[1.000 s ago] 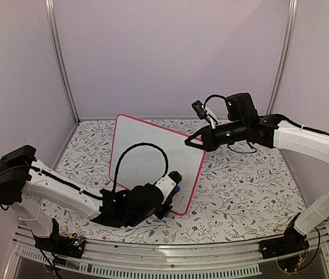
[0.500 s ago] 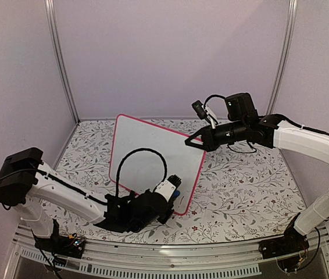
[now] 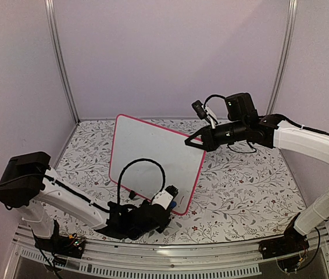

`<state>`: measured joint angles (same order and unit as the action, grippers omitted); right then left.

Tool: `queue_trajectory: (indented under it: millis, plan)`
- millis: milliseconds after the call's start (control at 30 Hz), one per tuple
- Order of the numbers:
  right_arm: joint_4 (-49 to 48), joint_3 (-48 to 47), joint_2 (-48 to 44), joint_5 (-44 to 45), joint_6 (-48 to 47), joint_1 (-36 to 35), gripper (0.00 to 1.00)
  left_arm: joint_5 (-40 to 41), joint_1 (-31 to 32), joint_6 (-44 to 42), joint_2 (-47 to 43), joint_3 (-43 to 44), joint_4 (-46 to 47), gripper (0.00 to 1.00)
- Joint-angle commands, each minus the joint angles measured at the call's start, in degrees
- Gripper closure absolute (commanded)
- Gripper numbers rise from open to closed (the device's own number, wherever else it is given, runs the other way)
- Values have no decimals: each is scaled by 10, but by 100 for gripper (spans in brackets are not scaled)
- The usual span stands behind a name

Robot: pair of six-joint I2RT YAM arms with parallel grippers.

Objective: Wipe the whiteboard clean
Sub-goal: Erase the center of the whiteboard.

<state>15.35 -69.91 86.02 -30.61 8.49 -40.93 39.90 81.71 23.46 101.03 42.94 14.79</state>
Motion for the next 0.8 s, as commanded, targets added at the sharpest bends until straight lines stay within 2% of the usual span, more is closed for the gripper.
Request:
queue_trajectory:
  millis: [0,200,367,533,767]
  plan:
    - [36,7,14,-15,-24,-14,100,-13,-12,13,30,-14,-70,100]
    - [34,8,14,-16,-23,-14,100,-3,-11,-5,27,4,-70,100]
    - [34,8,15,-16,-23,-14,100,13,-14,-35,7,11,-24,100]
    - [34,8,15,-16,-23,-14,100,-5,-27,-56,-33,7,40,100]
    - [34,8,14,-16,-23,-14,100,1,-31,-92,-61,32,49,100]
